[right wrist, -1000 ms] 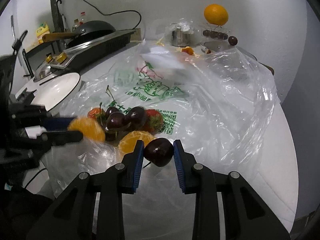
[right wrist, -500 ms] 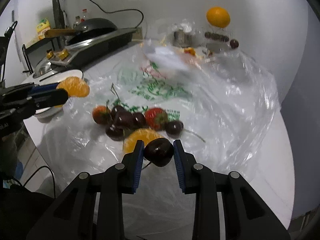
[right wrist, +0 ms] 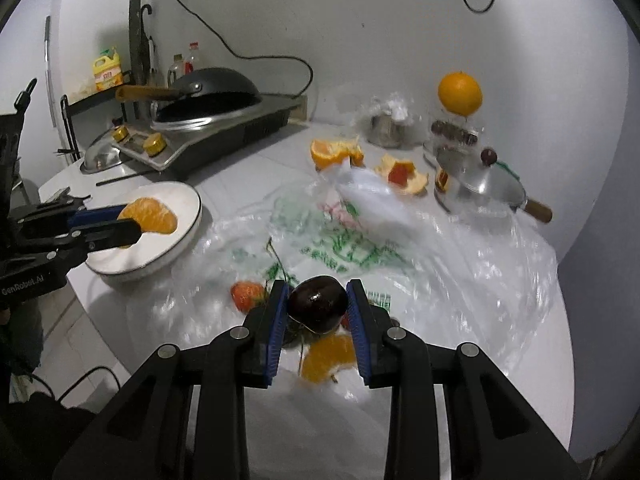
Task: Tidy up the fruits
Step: 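Carry the orange segment with the left gripper while the right carries the cherry to the white plate, then open the left gripper over the plate while the right gripper releases the cherry beside it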
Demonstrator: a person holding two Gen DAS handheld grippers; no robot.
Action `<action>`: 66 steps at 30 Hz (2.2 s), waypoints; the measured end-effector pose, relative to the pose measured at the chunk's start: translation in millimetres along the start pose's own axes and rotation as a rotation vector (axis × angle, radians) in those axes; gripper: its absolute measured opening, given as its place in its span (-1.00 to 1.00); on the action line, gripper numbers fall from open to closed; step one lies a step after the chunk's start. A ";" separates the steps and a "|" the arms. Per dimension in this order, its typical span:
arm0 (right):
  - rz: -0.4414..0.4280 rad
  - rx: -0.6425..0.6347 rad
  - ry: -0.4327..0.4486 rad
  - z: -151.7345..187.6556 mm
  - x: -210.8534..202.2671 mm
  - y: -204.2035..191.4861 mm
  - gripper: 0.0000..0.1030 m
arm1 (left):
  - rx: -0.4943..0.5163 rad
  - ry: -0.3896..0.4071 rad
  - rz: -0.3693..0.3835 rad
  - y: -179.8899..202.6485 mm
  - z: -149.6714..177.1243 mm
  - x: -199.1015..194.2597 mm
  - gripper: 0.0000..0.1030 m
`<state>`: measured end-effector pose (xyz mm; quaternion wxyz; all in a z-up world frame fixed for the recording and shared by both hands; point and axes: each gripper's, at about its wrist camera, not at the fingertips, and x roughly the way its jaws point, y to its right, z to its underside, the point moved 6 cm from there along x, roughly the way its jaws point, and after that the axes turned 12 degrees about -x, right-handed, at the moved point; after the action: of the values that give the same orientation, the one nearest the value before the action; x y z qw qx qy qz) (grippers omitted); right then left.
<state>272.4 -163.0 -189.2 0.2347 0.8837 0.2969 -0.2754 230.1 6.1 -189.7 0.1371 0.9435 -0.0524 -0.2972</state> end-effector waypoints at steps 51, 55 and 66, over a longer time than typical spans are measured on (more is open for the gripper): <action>-0.190 -0.165 -0.045 -78.6 100.7 -155.0 -0.38 | -0.171 -0.074 -0.095 -140.0 33.4 -3.0 -0.62; -0.206 -0.168 -0.063 -76.1 109.7 -162.6 -0.38 | -0.172 -0.076 -0.101 -142.1 32.6 -2.9 -0.61; -0.233 -0.174 -0.110 -67.2 122.3 -169.8 -0.38 | -0.201 -0.102 -0.127 -147.8 32.6 1.3 -0.49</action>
<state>266.8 45.4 -258.9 0.2926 0.8032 0.4069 -0.3219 215.0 139.9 -258.9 0.2092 0.9100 0.0308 -0.3565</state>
